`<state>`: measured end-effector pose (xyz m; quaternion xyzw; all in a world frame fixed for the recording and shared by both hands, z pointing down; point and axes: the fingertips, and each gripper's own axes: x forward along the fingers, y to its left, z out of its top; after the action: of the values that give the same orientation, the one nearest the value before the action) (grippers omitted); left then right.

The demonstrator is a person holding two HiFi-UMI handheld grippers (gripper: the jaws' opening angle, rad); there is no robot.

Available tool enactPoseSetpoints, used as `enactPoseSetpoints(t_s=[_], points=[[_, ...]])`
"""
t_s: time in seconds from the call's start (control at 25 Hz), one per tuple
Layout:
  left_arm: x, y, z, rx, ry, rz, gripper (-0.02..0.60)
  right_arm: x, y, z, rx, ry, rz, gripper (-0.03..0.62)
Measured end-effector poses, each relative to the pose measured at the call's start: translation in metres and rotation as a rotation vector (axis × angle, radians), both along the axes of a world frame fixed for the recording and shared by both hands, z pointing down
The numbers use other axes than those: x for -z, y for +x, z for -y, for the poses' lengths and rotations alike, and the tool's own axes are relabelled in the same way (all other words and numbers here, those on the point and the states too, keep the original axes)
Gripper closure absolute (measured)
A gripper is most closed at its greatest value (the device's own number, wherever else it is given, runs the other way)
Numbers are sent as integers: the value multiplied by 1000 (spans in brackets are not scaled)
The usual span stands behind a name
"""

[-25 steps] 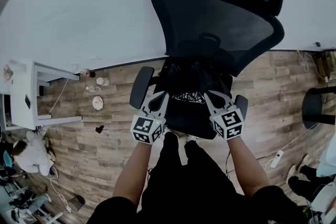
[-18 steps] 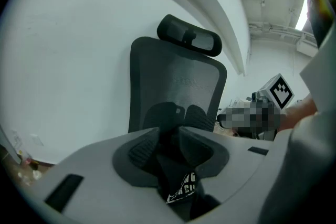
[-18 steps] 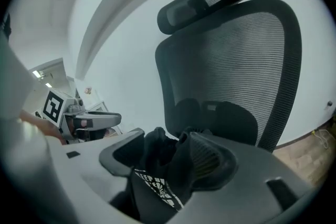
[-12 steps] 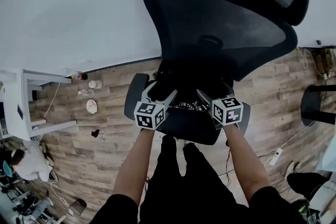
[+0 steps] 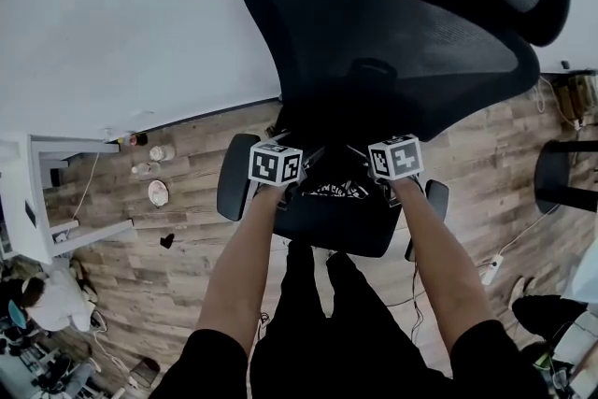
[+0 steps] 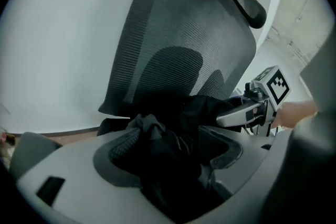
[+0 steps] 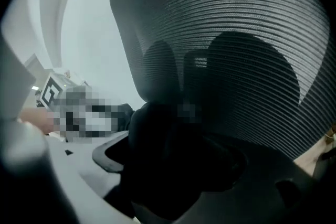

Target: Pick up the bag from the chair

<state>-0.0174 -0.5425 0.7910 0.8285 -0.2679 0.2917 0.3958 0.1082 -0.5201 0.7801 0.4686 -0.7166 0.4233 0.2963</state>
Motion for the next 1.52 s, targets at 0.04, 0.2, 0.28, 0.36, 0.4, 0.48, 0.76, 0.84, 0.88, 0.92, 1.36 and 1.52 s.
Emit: enactPoseSetpoints(t_s=[0.04, 0.2, 0.28, 0.36, 0.4, 0.48, 0.76, 0.84, 0.88, 0.92, 1.36, 1.52], points=[[-3, 0, 0, 4, -2, 18, 251, 0, 0, 1, 2, -3, -10, 215], [-2, 2, -1, 10, 46, 38, 479, 2, 8, -1, 26, 46, -111, 456], [8, 3, -1, -10, 116, 22, 509, 6, 8, -3, 77, 121, -179, 500], [24, 2, -2, -32, 210, 4, 512, 15, 7, -5, 118, 220, -227, 508], [36, 2, -3, -36, 261, -15, 514, 23, 6, -6, 123, 271, -236, 511], [65, 2, -4, -26, 364, -68, 519, 42, 8, -8, 109, 365, -236, 516], [159, 2, -7, 41, 579, -207, 529, 112, 6, -13, 57, 582, -192, 523], [177, 5, -14, 21, 608, -216, 532, 126, 8, -20, 51, 604, -182, 525], [186, 6, -16, 20, 621, -221, 532, 134, 10, -22, 49, 614, -176, 525], [196, 5, -16, 26, 637, -229, 532, 142, 11, -23, 47, 628, -168, 525], [380, -16, -54, 136, 937, -370, 532, 315, 11, -52, 18, 921, -91, 523], [453, -21, -70, 141, 1067, -391, 532, 383, 12, -60, -42, 1016, -58, 523]])
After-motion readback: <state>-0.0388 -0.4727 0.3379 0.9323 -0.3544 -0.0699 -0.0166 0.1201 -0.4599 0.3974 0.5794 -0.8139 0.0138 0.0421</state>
